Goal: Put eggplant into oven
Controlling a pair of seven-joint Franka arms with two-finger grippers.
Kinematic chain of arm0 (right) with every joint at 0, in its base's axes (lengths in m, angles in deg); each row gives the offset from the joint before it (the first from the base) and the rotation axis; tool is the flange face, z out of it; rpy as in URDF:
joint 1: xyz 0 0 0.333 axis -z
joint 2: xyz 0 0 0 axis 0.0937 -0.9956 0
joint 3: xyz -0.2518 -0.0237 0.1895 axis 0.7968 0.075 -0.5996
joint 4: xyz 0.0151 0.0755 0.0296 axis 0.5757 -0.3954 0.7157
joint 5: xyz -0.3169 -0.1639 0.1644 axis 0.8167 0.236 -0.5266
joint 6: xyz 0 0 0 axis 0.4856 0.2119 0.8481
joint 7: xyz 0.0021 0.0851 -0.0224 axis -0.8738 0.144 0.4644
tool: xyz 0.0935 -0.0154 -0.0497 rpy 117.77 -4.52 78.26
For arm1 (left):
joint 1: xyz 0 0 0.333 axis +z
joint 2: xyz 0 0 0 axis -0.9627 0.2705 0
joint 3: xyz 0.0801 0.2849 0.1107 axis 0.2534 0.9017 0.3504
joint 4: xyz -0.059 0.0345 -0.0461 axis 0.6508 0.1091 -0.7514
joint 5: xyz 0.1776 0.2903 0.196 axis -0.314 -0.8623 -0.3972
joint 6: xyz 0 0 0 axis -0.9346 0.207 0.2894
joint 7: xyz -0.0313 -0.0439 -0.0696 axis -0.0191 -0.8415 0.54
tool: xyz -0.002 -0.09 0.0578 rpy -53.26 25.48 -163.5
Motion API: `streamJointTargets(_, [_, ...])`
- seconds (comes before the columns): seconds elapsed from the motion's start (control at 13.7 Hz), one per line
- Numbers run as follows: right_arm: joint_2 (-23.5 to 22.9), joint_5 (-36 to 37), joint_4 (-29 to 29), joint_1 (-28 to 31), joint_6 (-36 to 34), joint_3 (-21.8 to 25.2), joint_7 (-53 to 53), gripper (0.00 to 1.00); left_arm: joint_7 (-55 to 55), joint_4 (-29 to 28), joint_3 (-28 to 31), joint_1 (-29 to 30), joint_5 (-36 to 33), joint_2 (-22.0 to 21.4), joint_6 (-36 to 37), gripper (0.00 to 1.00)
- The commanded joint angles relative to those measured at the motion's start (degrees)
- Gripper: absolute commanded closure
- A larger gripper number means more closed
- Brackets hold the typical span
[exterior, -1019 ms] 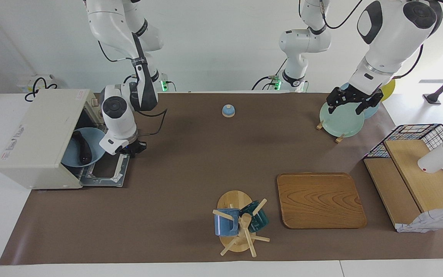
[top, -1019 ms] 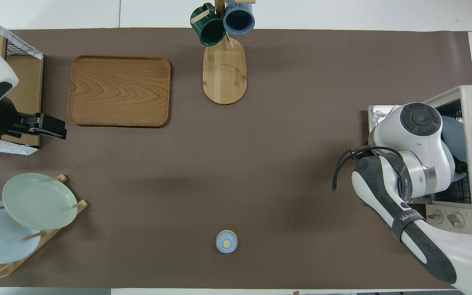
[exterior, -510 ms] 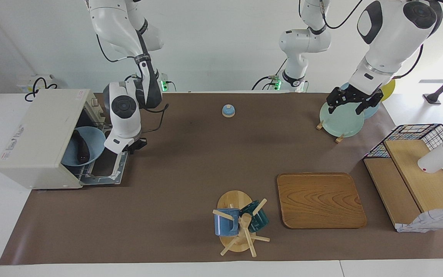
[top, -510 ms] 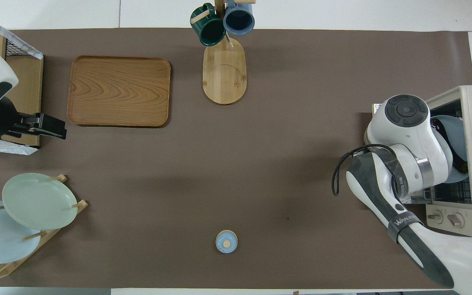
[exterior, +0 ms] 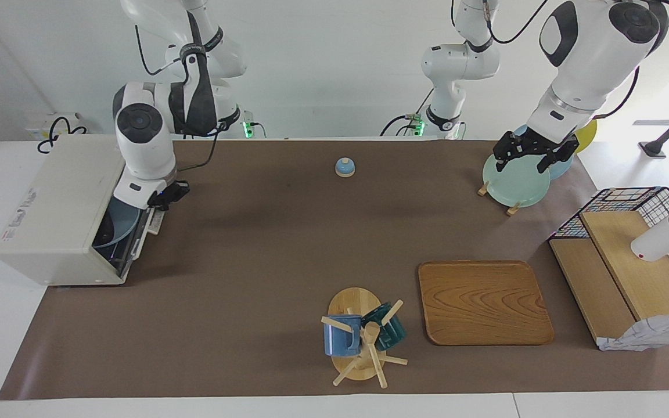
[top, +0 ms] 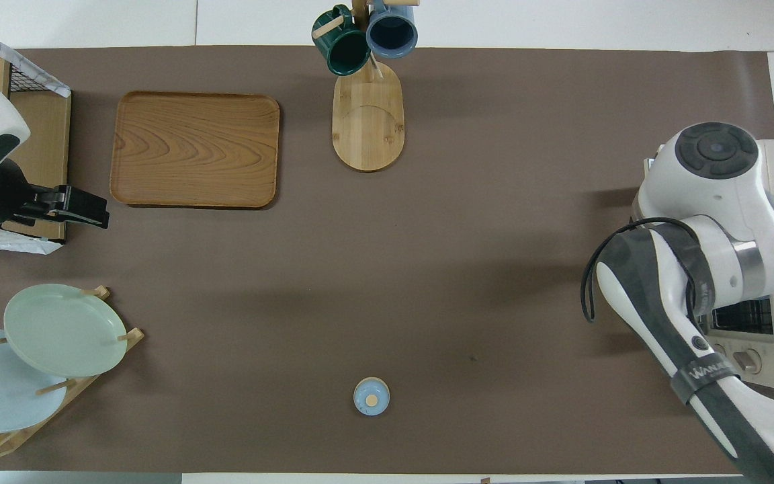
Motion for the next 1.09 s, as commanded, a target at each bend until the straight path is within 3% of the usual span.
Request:
streamJointTargets(0.0, [-0.9,3.0,-0.7,4.2,1.5,0.9,4.8,1.0,0.6,0.5,-0.4,0.6,-0.8,-0.3,1.1,0.0])
streamJointTargets(0.44, [3.2,2.1,-0.3,5.9,-3.0,0.9,7.3,1.0,0.6,0.5,-0.4,0.6,-0.8,-0.3,1.1,0.0])
streamJointTargets(0.8, [4.3,-7.6,7.5,5.4,-8.2,0.6,6.3,0.99,0.6,0.5,-0.4,0.7,-0.8,-0.3,1.1,0.0])
streamJointTargets(1.02, [3.6,-13.4,11.9,5.1,-10.7,0.3,-0.5,0.42,0.6,0.5,-0.4,0.7,-0.8,-0.3,1.1,0.0])
